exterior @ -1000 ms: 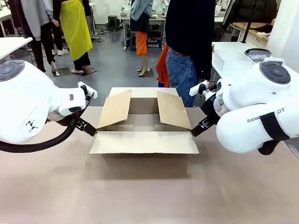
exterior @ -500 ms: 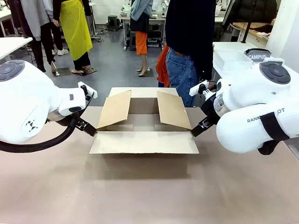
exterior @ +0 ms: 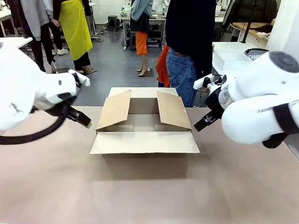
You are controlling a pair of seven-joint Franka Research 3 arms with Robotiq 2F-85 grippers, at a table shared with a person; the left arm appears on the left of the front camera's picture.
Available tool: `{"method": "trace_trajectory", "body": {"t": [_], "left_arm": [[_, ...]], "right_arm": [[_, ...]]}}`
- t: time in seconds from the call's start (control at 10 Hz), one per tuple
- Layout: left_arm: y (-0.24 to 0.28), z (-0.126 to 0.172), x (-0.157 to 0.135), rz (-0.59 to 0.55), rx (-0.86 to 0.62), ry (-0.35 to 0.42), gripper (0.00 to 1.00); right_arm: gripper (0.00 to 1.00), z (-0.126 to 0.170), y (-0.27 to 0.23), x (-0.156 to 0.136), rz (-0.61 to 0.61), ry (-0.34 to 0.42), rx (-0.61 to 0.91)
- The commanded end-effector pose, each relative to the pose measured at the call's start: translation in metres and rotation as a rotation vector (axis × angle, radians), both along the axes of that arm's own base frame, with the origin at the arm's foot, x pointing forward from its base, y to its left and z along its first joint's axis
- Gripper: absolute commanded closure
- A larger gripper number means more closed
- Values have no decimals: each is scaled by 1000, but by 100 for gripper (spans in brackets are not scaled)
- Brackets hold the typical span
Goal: Pack the gift set into the box.
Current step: Place both hands on the side flaps of the Package Box and spread them outward.
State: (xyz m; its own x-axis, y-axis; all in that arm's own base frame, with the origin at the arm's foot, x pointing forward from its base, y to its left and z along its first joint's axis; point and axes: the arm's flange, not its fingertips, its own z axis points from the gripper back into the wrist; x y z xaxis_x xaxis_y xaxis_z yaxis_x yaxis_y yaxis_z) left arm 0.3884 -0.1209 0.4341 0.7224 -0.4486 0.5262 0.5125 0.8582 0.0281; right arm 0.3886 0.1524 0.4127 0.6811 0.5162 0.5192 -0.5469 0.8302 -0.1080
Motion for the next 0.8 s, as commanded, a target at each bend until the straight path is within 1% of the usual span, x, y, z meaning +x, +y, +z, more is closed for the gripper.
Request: {"method": "trace_trajectory", "body": {"t": [0.0,0.1,0.2,0.3,0.4,0.5,0.6,0.7], "left_arm": [[69,17,-53,36,-108,3,0],[91,26,-57,37,-202,32,0],[117,35,-55,96,-390,107,0],[162,37,-45,157,-664,231,0],[205,27,-38,141,-893,316,0],[252,7,-35,132,-1134,372,0],[298,-24,-34,228,-1359,379,0],[329,-59,-43,334,-1516,350,0]], "right_arm": [[0,42,-38,-21,-72,65,128],[0,60,-65,-30,-168,116,255],[0,78,-104,-37,-298,157,461],[0,94,-158,-51,-402,208,738],[0,94,-212,-64,-454,220,982],[0,80,-265,-80,-503,222,1188],[0,53,-312,-95,-589,206,1351],[0,17,-350,-116,-673,192,1490]]}}
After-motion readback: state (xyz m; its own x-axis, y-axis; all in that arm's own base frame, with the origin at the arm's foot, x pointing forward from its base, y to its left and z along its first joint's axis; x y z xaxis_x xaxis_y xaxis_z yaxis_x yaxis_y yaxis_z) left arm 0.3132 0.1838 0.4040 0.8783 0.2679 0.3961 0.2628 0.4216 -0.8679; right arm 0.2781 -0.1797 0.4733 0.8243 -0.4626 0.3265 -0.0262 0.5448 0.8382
